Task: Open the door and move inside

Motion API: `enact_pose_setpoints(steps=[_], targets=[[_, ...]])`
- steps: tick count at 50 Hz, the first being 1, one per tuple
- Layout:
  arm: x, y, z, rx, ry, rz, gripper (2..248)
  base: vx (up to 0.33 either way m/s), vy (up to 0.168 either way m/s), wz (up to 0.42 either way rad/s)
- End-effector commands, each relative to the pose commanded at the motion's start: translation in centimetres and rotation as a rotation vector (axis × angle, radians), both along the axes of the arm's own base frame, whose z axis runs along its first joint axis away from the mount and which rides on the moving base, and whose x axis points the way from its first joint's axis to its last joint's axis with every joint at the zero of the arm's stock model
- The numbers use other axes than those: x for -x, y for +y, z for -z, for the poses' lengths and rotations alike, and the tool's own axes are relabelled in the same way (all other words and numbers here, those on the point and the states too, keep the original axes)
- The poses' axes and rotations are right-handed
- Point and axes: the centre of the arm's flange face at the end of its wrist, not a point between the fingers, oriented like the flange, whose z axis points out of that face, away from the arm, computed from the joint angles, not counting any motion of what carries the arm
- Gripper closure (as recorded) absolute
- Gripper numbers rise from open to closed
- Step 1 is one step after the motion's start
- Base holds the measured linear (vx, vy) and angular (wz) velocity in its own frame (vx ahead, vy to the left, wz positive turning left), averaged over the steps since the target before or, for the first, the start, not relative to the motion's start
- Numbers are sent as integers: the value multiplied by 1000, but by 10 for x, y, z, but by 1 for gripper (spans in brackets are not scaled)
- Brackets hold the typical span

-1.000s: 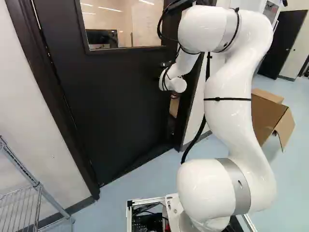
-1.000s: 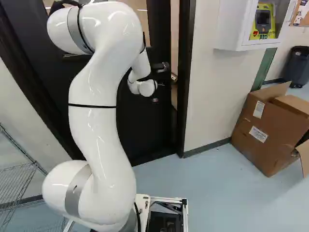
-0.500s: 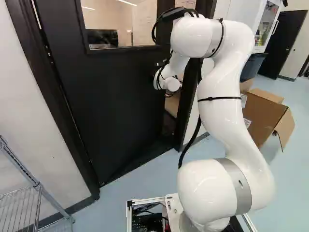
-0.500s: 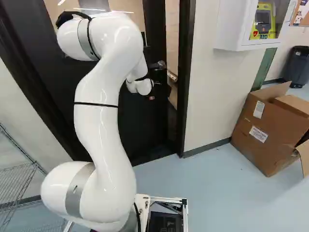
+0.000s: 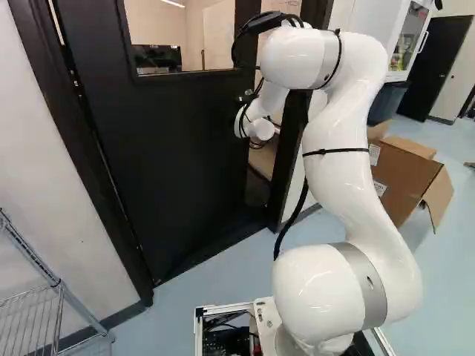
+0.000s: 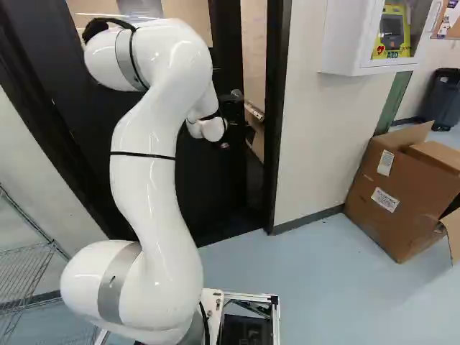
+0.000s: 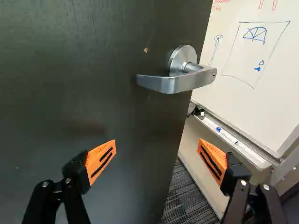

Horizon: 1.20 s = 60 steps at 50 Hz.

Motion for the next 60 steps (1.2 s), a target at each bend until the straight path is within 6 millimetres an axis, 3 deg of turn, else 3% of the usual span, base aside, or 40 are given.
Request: enact_pose_setpoints(steps=[23,45,60], targets=[[44,16,-7,2,33,-28,3,0,0,0],[85,45,-12,66,57,-169,3,0,0,0],[93,74,-11,123,56,-298,3,0,0,0]])
